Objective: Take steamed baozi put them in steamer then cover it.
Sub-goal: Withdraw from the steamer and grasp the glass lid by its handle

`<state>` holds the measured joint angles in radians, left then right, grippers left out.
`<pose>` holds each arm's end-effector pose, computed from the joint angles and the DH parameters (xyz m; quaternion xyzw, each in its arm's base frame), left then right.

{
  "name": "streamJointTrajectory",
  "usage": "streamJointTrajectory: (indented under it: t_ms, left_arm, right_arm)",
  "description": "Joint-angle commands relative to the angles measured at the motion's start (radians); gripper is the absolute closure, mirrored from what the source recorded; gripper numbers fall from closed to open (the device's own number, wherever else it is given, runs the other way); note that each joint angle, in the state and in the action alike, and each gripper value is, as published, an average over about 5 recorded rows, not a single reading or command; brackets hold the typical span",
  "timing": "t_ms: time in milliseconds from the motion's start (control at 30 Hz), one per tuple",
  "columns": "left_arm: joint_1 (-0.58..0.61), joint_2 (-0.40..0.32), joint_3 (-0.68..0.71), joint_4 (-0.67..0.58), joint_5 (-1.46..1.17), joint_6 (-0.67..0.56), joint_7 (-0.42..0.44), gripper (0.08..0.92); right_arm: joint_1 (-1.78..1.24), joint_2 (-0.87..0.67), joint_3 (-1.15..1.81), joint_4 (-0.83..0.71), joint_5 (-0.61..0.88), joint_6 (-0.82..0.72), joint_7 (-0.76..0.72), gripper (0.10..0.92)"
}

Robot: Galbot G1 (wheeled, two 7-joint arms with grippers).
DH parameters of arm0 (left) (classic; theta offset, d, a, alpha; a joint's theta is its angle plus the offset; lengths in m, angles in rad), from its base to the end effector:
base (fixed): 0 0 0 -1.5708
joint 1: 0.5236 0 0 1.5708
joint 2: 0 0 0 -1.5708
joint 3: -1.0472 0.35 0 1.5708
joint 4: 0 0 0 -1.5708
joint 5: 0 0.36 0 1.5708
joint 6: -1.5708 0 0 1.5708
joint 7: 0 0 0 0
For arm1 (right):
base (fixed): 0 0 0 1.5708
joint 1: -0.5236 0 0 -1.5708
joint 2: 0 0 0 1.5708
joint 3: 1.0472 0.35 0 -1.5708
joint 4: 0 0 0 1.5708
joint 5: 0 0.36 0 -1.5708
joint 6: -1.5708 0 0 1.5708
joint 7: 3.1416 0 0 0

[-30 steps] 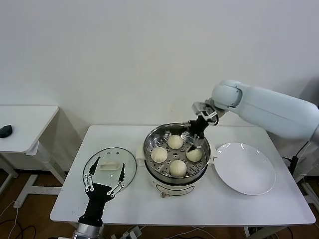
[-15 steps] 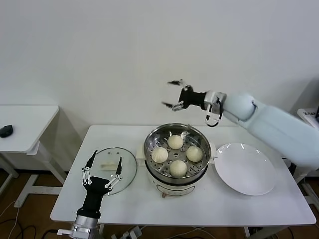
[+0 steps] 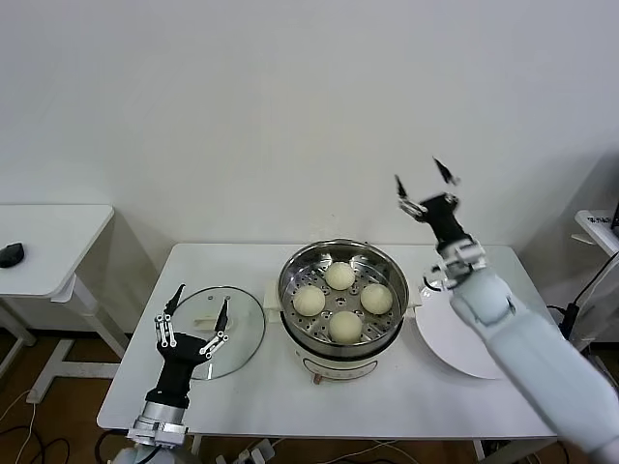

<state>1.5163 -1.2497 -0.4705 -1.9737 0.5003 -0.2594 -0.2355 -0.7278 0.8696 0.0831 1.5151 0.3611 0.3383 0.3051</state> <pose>0.2029 0.0492 -0.3312 0.0364 0.9270 0.3430 0.1476 0.4285 -0.1216 -0.2602 -0.0294 0.9679 -0.1396 0.2069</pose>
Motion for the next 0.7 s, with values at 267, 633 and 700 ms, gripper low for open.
streamJointTrajectory:
  t_ms: [267, 633, 700]
  left_arm:
    - [-0.106, 0.047, -0.063, 0.335, 0.732, 0.135, -0.024, 0.177]
    - [-0.170, 0.027, -0.032, 0.428, 0.827, 0.214, -0.040, 0.177]
    - [-0.176, 0.020, -0.026, 0.432, 0.837, 0.222, -0.040, 0.177]
  right_arm:
    - [-0.631, 0.131, 0.499, 0.056, 0.020, 0.070, -0.013, 0.203]
    - [-0.639, 0.164, 0.478, 0.056, 0.023, 0.061, -0.039, 0.203]
    - [-0.633, 0.168, 0.472, 0.050, 0.018, 0.060, -0.040, 0.203]
